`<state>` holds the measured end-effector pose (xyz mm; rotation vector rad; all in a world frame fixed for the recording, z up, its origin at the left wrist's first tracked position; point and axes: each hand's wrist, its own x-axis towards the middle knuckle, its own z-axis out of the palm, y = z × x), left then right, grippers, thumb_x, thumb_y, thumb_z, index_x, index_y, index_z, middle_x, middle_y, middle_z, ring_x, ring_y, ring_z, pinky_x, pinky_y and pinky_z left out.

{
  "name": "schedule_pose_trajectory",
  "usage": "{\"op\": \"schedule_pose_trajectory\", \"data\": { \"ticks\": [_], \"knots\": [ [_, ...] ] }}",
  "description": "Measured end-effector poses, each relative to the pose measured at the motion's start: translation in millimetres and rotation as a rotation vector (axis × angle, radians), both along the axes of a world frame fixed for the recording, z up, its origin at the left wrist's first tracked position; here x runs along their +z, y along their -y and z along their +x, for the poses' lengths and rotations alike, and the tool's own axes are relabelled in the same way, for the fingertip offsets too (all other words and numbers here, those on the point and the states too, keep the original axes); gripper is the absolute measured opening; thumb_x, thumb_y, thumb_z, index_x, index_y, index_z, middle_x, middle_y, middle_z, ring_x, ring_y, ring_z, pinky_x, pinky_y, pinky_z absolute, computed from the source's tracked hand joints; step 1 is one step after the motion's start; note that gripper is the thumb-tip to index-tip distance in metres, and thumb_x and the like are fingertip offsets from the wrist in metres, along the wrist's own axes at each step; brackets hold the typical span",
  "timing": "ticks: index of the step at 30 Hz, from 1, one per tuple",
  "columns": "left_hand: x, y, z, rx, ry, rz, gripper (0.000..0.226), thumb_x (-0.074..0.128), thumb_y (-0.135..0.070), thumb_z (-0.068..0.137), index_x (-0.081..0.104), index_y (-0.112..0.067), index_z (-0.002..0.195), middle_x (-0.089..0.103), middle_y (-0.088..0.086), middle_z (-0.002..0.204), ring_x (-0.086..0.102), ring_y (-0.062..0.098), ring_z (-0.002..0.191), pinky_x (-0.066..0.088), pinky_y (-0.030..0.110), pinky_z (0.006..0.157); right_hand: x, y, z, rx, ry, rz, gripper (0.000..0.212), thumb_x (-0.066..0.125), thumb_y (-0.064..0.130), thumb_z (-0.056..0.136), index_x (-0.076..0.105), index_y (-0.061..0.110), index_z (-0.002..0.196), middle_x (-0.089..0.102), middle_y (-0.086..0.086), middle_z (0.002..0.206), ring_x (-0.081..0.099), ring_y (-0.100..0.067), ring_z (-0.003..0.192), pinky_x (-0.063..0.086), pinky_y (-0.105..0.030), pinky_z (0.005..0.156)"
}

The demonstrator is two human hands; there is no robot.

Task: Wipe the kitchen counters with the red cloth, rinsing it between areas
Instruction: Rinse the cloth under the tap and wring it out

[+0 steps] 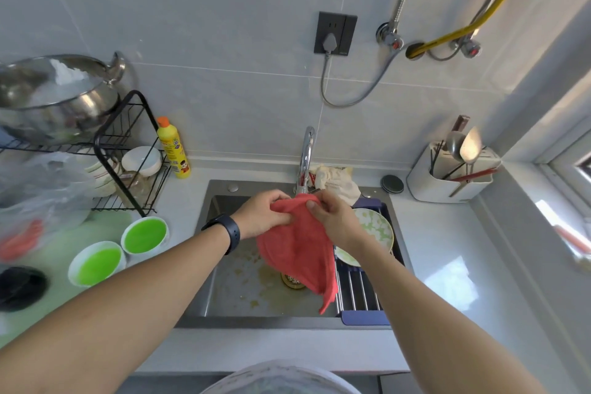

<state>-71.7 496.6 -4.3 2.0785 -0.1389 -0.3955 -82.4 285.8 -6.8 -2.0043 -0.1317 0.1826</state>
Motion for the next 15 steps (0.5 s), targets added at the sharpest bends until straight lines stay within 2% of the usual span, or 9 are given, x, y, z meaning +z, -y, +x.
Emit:
{"op": "schedule_pose_trajectory", "data": {
  "ticks": [2, 3, 5, 6, 7, 8, 10, 11, 15],
  "knots": [
    [1, -2, 5, 0.103, 0.054, 0.029, 0.03, 0.086, -0.043, 0.08, 0.068, -0.035, 0.104, 0.074, -0.013, 0.1, 0.069, 0.01, 0.096, 0.057, 0.042, 0.091, -2, 7, -3, -0.057, -0.12, 0.139, 0.014, 0.059, 0.031, 0.105, 0.067, 0.026, 0.095, 0.07, 0.005, 0.085, 0.065, -0.013, 0.082, 0.052, -0.03, 0.071],
    [-1, -3, 8, 0.185, 0.102, 0.069, 0.038, 0.084, -0.058, 0.076, 0.065, -0.038, 0.101, 0.072, -0.016, 0.101, 0.067, 0.009, 0.097, 0.056, 0.04, 0.09, -2, 8, -5, -0.076, -0.181, 0.26, 0.016, 0.057, 0.03, 0.106, 0.067, 0.02, 0.099, 0.072, 0.001, 0.09, 0.067, -0.017, 0.086, 0.053, -0.031, 0.072],
    [-12, -4, 12, 0.34, 0.139, 0.141, 0.068, 0.07, -0.091, 0.06, 0.056, -0.043, 0.108, 0.065, -0.019, 0.113, 0.063, 0.013, 0.107, 0.052, 0.045, 0.097, 6, 8, -8, -0.07, -0.295, 0.536, 0.022, 0.051, 0.026, 0.109, 0.062, 0.007, 0.113, 0.071, -0.011, 0.1, 0.069, -0.024, 0.091, 0.057, -0.035, 0.076],
    [-19, -4, 13, 0.363, 0.101, 0.154, 0.083, 0.061, -0.1, 0.054, 0.053, -0.046, 0.116, 0.061, -0.017, 0.122, 0.06, 0.016, 0.114, 0.049, 0.05, 0.103, 11, 7, -8, -0.049, -0.344, 0.653, 0.026, 0.048, 0.023, 0.11, 0.059, 0.002, 0.12, 0.07, -0.015, 0.106, 0.07, -0.026, 0.095, 0.058, -0.037, 0.079],
    [-22, -2, 12, 0.343, 0.008, 0.114, 0.095, 0.055, -0.104, 0.053, 0.053, -0.044, 0.126, 0.059, -0.013, 0.13, 0.057, 0.018, 0.12, 0.045, 0.053, 0.108, 15, 6, -8, -0.024, -0.381, 0.75, 0.03, 0.045, 0.022, 0.111, 0.055, -0.001, 0.128, 0.07, -0.019, 0.112, 0.07, -0.029, 0.102, 0.059, -0.041, 0.084],
    [-26, 2, 9, 0.291, -0.136, -0.007, 0.102, 0.05, -0.105, 0.056, 0.058, -0.036, 0.131, 0.063, -0.007, 0.133, 0.058, 0.02, 0.123, 0.042, 0.053, 0.112, 19, 5, -7, 0.008, -0.414, 0.837, 0.035, 0.042, 0.022, 0.111, 0.051, -0.003, 0.135, 0.068, -0.023, 0.121, 0.068, -0.033, 0.112, 0.058, -0.047, 0.093],
    [-26, 9, -4, 0.173, -0.476, -0.347, 0.093, 0.041, -0.101, 0.071, 0.07, -0.032, 0.127, 0.071, -0.003, 0.129, 0.061, 0.021, 0.124, 0.035, 0.047, 0.114, 23, 6, -4, 0.052, -0.467, 0.95, 0.044, 0.04, 0.025, 0.112, 0.045, -0.004, 0.145, 0.059, -0.031, 0.138, 0.059, -0.043, 0.128, 0.05, -0.055, 0.106],
    [-28, 12, -9, 0.154, -0.56, -0.453, 0.088, 0.038, -0.098, 0.076, 0.07, -0.035, 0.128, 0.071, -0.003, 0.131, 0.06, 0.021, 0.127, 0.031, 0.045, 0.115, 25, 6, -2, 0.053, -0.479, 0.971, 0.047, 0.04, 0.026, 0.111, 0.043, -0.003, 0.147, 0.056, -0.031, 0.141, 0.057, -0.043, 0.131, 0.05, -0.055, 0.106],
    [-39, 22, -16, 0.175, -0.499, -0.539, 0.084, 0.046, -0.094, 0.075, 0.067, -0.038, 0.133, 0.066, -0.003, 0.139, 0.053, 0.021, 0.135, 0.026, 0.048, 0.121, 24, 14, 0, 0.003, -0.471, 0.991, 0.051, 0.044, 0.033, 0.109, 0.046, -0.002, 0.146, 0.058, -0.029, 0.138, 0.061, -0.039, 0.121, 0.058, -0.045, 0.09]
  ]
}}
